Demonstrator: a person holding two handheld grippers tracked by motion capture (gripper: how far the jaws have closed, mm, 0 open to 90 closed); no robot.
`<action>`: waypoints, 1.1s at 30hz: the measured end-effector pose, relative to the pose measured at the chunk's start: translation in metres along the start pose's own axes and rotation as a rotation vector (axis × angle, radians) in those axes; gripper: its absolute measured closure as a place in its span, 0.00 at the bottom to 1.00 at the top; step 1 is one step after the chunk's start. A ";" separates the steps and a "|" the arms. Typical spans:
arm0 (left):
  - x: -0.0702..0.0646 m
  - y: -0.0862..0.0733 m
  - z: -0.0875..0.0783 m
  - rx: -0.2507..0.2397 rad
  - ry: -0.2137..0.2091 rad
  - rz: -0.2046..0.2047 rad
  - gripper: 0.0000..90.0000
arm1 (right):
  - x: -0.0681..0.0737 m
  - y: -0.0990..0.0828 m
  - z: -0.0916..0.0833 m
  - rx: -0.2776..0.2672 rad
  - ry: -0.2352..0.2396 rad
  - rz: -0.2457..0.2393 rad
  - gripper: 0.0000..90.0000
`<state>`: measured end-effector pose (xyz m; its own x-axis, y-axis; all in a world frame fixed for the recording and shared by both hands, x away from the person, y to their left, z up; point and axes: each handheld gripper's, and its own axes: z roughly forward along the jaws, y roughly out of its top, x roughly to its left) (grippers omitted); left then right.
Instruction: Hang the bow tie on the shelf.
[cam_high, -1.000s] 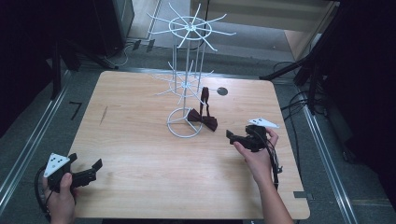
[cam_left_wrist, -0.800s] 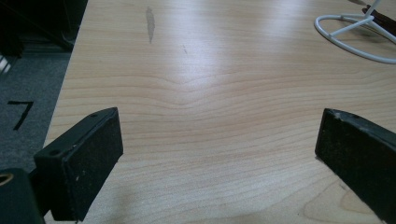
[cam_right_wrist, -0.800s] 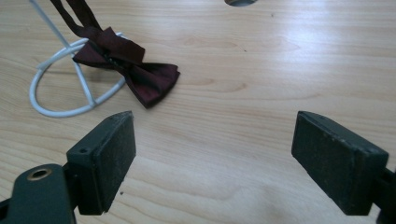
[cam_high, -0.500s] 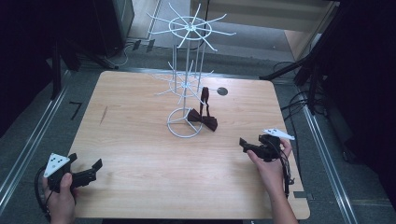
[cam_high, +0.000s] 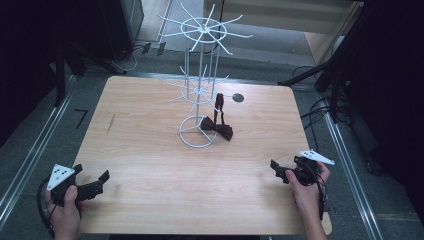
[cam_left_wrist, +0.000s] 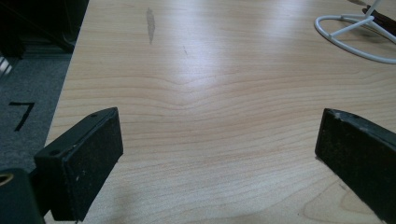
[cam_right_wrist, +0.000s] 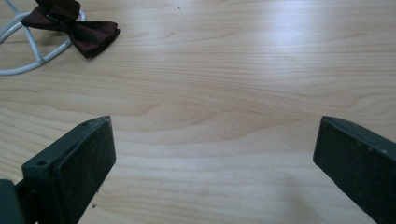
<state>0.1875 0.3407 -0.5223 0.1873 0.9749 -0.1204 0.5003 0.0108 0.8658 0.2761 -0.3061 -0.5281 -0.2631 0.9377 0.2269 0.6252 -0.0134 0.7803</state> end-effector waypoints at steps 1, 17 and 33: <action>0.000 0.000 0.000 0.000 0.000 0.001 0.02 | -0.003 -0.002 -0.003 -0.003 -0.005 -0.002 0.00; -0.001 0.000 0.000 -0.001 0.001 0.005 0.02 | -0.037 -0.030 -0.031 -0.004 -0.057 0.041 0.00; -0.002 0.000 0.000 0.005 0.003 0.009 0.02 | -0.066 -0.056 -0.060 -0.023 -0.052 0.082 0.00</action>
<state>0.1872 0.3392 -0.5223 0.1894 0.9756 -0.1113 0.5029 0.0010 0.8643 0.2144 -0.3878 -0.5517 -0.1729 0.9498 0.2609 0.6258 -0.0986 0.7737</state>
